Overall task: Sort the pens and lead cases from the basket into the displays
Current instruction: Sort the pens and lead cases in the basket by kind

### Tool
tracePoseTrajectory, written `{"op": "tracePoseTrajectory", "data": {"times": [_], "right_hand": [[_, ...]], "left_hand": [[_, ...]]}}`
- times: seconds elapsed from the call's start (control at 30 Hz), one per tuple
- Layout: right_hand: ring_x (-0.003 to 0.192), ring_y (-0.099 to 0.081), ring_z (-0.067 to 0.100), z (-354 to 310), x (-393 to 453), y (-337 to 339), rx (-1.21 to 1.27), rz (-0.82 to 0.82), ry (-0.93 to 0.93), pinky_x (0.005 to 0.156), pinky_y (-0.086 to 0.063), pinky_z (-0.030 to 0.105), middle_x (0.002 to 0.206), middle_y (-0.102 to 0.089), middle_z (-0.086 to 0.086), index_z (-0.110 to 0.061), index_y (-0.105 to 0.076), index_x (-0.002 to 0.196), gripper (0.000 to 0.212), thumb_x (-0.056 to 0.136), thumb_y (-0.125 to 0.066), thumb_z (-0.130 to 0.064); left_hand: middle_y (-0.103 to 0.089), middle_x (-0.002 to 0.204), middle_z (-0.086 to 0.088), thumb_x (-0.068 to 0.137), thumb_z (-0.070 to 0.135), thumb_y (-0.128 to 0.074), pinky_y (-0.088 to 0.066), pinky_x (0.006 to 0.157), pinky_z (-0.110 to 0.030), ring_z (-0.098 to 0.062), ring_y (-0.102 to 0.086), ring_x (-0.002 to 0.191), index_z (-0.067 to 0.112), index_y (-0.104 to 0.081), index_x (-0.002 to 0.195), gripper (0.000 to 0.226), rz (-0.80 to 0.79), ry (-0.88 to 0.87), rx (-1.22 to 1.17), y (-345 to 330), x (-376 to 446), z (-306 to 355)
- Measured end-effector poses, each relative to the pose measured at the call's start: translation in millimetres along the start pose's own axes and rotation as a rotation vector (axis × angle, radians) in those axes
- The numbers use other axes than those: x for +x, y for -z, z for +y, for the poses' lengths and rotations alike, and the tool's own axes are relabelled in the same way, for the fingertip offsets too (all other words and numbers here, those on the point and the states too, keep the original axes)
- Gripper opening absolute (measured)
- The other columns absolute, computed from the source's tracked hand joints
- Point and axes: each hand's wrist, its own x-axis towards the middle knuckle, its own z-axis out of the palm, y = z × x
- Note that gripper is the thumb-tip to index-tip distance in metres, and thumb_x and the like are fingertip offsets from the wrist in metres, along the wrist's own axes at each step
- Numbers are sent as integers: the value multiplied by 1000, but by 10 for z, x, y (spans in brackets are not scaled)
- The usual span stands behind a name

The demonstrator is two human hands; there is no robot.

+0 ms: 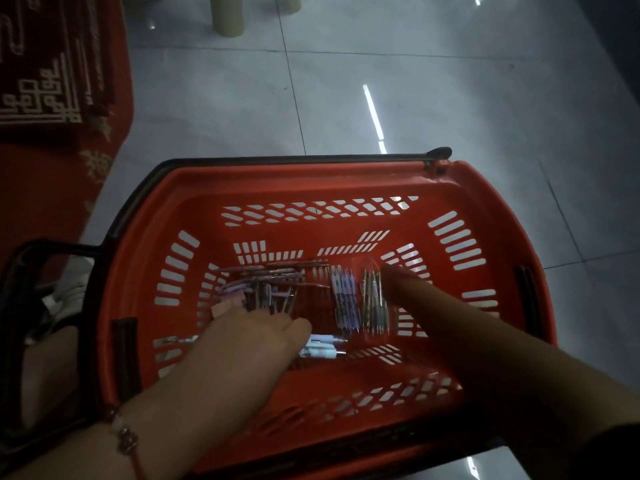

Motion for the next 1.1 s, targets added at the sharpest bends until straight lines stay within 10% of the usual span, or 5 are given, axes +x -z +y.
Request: {"op": "tracePoseTrajectory", "data": {"times": [0.23, 0.4, 0.63, 0.93, 1.1], "right_hand": [[108, -62, 24, -299, -366, 151, -190, 98, 91, 87, -53, 32, 121, -60, 11, -10, -51, 132, 32, 103, -44, -21], [85, -65, 11, -375, -749, 314, -119, 83, 323, 77, -58, 29, 107, -69, 2, -23, -62, 118, 23, 95, -60, -22], [84, -65, 22, -542, -2307, 686, 784, -735, 383, 69, -51, 28, 105, -70, 13, -5, -61, 120, 31, 100, -55, -28], [71, -62, 10, -216, -2684, 697, 757, -486, 287, 63, -51, 20, 91, -71, 5, -7, -71, 113, 22, 100, -53, -12], [73, -60, 10, -118, -2747, 706, 1238, -549, 257, 66, -54, 20, 94, -65, 8, -3, -67, 116, 24, 99, -52, -10]], "left_hand": [[-59, 60, 12, 43, 25, -94, -44, 44, -28, -8, -55, 49, 34, -64, 79, 47, -78, 12, 34, 65, 37, -36], [-65, 95, 9, 82, 17, -67, -46, 69, -34, -15, -63, 84, 34, -56, 110, 34, -57, 1, 49, 209, 66, 34], [-64, 97, 7, 87, 17, -57, -45, 71, -34, -17, -61, 88, 31, -52, 99, 19, -22, -20, 16, 345, 47, 131], [-63, 99, 11, 95, 21, -50, -51, 71, -33, -11, -61, 88, 34, -54, 105, 17, 63, -64, -12, 457, 23, 314], [-64, 94, 11, 98, 31, -47, -49, 68, -29, -9, -59, 80, 36, -52, 110, 14, 91, 15, -133, 466, 3, 369]]}}
